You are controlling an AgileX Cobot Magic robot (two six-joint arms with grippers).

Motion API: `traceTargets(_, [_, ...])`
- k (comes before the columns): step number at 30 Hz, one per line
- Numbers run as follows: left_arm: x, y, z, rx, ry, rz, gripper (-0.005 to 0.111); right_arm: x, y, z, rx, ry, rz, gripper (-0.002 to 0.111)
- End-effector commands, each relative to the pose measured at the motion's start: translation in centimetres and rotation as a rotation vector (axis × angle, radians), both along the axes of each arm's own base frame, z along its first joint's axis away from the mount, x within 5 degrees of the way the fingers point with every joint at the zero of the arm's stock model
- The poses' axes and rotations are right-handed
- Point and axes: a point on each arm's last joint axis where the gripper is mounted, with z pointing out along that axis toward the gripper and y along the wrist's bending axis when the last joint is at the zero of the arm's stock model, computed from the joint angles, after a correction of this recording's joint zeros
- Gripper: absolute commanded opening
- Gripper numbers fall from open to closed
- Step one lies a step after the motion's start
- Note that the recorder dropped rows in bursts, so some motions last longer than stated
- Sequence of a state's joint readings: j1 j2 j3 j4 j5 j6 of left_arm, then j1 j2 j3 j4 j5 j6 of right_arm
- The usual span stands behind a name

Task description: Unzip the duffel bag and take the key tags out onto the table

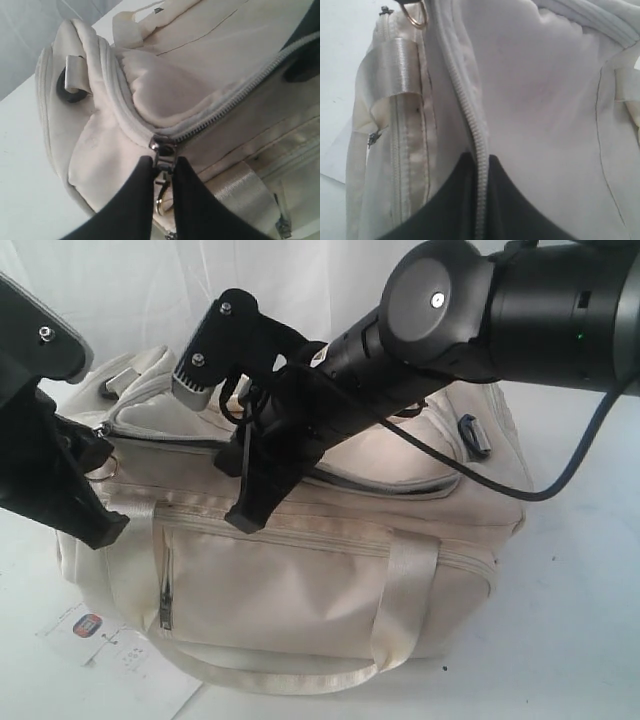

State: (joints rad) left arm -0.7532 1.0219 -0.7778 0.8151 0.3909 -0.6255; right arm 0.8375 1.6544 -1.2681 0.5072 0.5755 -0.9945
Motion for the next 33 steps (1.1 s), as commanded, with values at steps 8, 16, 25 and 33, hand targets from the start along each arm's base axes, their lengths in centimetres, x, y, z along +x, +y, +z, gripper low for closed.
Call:
traceTargets(8, [1.6,0.2,-1.0,0.176,-0.031,0.041,0.000,0.2,-1.3,-1.1,-0.138,-0.005,0.043,0.000])
traceTargets(16, [1.4,-0.5,-1.0,0.198,-0.040,-0.071,0.026,0.2,-1.3,-1.1,-0.138,-0.004,0.044,0.000])
traceTargets(25, [0.1,-1.5,-2.2,0.246,0.096,-0.273,0.060,0.2,-1.3,-1.1,-0.138,-0.004,0.044,0.000])
traceTargets(33, [0.8,-2.4,-3.2,0.376,0.063,-0.416,0.060,0.2,-1.4,-1.1,-0.139,-0.003,0.044,0.000])
